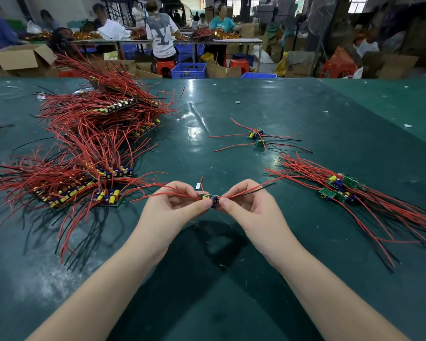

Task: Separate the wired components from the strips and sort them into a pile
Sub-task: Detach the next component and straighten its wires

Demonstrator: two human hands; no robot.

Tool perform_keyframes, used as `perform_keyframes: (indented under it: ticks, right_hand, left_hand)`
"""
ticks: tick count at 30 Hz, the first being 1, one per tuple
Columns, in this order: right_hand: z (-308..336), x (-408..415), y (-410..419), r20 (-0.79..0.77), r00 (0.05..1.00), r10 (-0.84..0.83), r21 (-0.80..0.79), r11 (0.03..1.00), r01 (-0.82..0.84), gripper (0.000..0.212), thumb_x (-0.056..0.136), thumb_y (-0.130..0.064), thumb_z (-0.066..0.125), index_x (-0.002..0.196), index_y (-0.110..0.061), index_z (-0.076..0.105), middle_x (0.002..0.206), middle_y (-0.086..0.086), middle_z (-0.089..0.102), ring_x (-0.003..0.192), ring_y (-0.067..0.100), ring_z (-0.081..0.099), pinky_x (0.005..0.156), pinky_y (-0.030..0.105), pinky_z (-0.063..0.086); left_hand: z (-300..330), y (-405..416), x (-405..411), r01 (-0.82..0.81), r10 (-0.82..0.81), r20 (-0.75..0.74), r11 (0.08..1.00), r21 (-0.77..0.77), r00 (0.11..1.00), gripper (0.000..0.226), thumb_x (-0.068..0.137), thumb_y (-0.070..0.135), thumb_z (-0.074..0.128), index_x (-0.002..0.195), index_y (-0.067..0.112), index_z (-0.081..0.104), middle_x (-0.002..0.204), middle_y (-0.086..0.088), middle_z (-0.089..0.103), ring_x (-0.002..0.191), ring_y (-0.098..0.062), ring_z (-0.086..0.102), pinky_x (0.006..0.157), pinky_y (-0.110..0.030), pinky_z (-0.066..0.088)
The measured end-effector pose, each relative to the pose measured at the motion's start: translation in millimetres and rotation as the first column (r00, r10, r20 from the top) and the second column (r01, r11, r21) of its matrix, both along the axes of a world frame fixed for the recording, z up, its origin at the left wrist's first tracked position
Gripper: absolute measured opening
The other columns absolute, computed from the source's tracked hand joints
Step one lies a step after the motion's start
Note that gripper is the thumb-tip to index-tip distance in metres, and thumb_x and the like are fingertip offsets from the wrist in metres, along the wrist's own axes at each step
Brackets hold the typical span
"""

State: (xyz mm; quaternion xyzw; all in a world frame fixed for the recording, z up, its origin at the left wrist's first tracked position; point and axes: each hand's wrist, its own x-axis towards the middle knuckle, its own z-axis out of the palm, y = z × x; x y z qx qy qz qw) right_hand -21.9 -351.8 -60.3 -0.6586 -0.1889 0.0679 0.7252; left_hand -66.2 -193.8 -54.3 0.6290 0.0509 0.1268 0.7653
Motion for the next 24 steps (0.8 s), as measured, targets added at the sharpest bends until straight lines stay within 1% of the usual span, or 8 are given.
perform_keyframes:
  ticks: [2,5,7,11,13,18,20,24]
  right_hand:
    - [-0.4,0.0,0.5,0.017,1.0,-0.006,-0.011,1.0,0.006,0.014,0.087,0.003,0.065,0.084,-0.009,0.058,0.082,0.003,0.074,0.084,0.015,0.072,0.084,0.029,0.055]
    - [-0.2,1.0,0.3,-0.012,1.0,0.01,0.019,1.0,-0.01,0.014,0.087,0.003,0.065,0.084,-0.009,0.057,0.083,0.004,0.075,0.082,0.013,0.071,0.085,0.031,0.056]
    - [-0.2,1.2,0.1,-0.06,0.998,0.026,0.067,0.998,-0.022,0.012,0.088,0.003,0.063,0.084,-0.007,0.057,0.085,0.007,0.074,0.083,0.014,0.071,0.086,0.033,0.056]
    - [1.0,0.9,0.9,-0.192,0.978,0.086,0.188,0.981,-0.049,0.014,0.089,0.003,0.062,0.082,-0.008,0.057,0.092,0.012,0.074,0.091,0.023,0.068,0.093,0.041,0.053]
    - [2.4,0.9,1.0,-0.242,0.964,0.115,0.239,0.969,-0.056,0.013,0.088,0.003,0.061,0.082,-0.007,0.057,0.089,0.011,0.073,0.089,0.023,0.068,0.093,0.039,0.053]
    - [6.6,0.2,2.3,-0.319,0.934,0.159,0.332,0.942,-0.047,0.015,0.088,0.009,0.057,0.081,-0.003,0.056,0.084,0.013,0.072,0.084,0.022,0.07,0.089,0.032,0.056]
    - [7.9,0.3,2.1,-0.349,0.921,0.175,0.357,0.933,-0.042,0.015,0.087,0.01,0.056,0.08,-0.003,0.056,0.083,0.014,0.072,0.082,0.022,0.07,0.084,0.029,0.057]
    - [10.3,2.2,0.6,-0.374,0.905,0.203,0.375,0.925,-0.053,0.01,0.081,0.005,0.063,0.077,-0.004,0.06,0.084,0.017,0.072,0.079,0.023,0.071,0.078,0.027,0.058]
  left_hand:
    - [-0.8,0.2,0.5,-0.005,0.005,0.007,1.0,0.013,1.0,0.037,0.052,0.018,0.082,0.079,0.014,0.056,0.091,-0.016,0.073,0.086,-0.024,0.071,0.082,-0.03,0.056]
    - [-1.3,-0.1,1.2,-0.013,0.012,0.041,1.0,0.022,0.999,0.038,0.052,0.016,0.082,0.079,0.013,0.056,0.085,-0.011,0.073,0.083,-0.023,0.071,0.076,-0.024,0.056]
    - [-1.0,-0.6,1.5,-0.017,0.015,0.067,0.999,0.038,0.998,0.037,0.05,0.018,0.083,0.076,0.014,0.056,0.082,-0.009,0.071,0.08,-0.021,0.069,0.074,-0.023,0.054]
    - [-0.9,-0.1,1.2,-0.01,0.003,0.109,0.998,0.064,0.994,0.031,0.051,0.017,0.083,0.067,0.019,0.057,0.075,-0.002,0.068,0.072,-0.014,0.066,0.069,-0.019,0.052]
    - [-0.6,0.4,1.3,0.007,-0.015,0.115,0.998,0.069,0.993,0.03,0.052,0.016,0.083,0.066,0.02,0.057,0.074,0.0,0.068,0.072,-0.013,0.066,0.069,-0.018,0.051]
    - [1.8,-0.7,0.7,0.035,-0.042,0.126,0.998,0.055,0.991,0.032,0.051,0.017,0.083,0.066,0.019,0.055,0.075,-0.002,0.069,0.072,-0.014,0.065,0.068,-0.018,0.051]
    - [2.6,-1.2,0.5,0.039,-0.045,0.123,0.998,0.049,0.991,0.034,0.05,0.018,0.083,0.067,0.018,0.054,0.074,-0.002,0.069,0.071,-0.013,0.065,0.067,-0.017,0.051]
    - [4.8,0.0,0.8,0.049,-0.051,0.106,0.998,0.025,0.993,0.044,0.048,0.007,0.088,0.069,0.014,0.05,0.071,0.0,0.069,0.068,-0.011,0.065,0.066,-0.016,0.051]
